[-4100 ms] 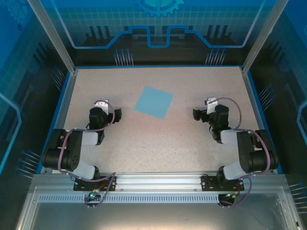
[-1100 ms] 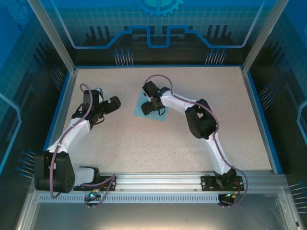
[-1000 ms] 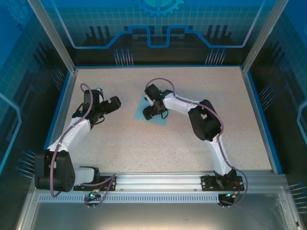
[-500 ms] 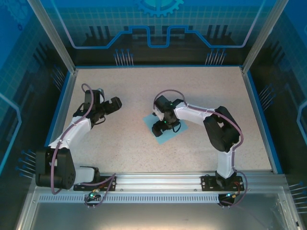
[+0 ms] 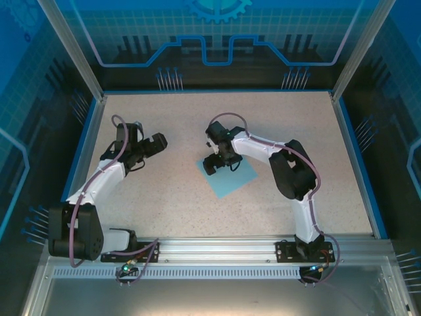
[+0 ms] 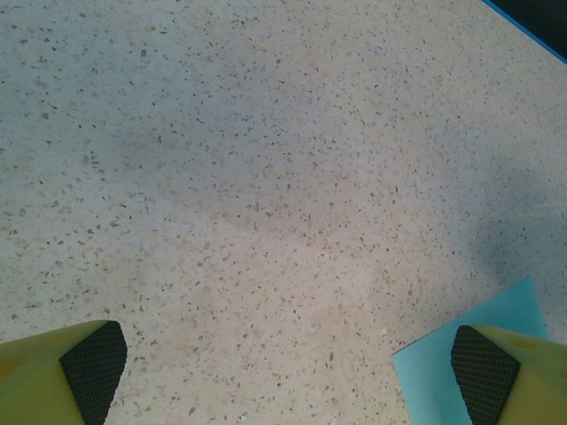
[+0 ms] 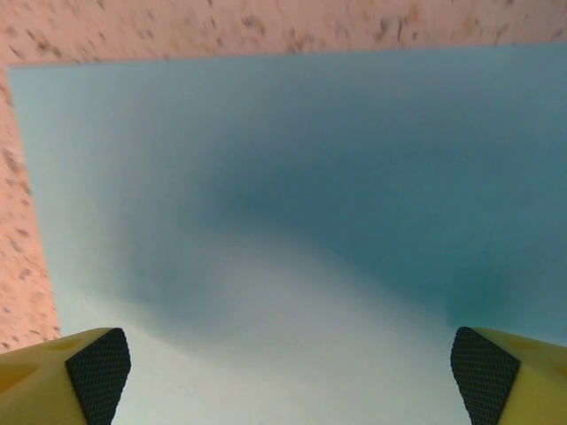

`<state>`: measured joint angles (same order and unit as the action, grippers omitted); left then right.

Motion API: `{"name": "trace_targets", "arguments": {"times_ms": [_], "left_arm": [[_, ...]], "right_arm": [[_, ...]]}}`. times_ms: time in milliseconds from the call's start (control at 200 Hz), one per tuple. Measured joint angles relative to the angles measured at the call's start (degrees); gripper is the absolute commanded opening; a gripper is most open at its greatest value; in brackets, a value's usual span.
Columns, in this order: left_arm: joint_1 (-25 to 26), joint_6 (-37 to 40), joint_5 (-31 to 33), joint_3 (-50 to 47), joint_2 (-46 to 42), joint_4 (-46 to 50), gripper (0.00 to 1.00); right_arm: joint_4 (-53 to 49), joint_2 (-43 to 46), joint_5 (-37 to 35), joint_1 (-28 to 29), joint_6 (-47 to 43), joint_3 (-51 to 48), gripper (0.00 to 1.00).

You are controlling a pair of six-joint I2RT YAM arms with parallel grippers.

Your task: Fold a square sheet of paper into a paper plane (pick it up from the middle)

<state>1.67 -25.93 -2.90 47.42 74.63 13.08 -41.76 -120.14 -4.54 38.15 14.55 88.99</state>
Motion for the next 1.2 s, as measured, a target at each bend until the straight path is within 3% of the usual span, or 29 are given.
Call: {"name": "trace_targets", "arguments": {"times_ms": [890, 1200], "left_arm": [[0.8, -1.2, -0.6, 0.1, 0.5, 0.0, 0.98], [0.8, -1.2, -0.6, 0.1, 1.5, 0.2, 0.99]], "right_arm": [[-5.3, -2.6, -2.5, -0.4, -3.1, 1.8, 0.84], [-5.1, -2.6, -2.6, -0.8, -2.1, 1.8, 0.69]]}}
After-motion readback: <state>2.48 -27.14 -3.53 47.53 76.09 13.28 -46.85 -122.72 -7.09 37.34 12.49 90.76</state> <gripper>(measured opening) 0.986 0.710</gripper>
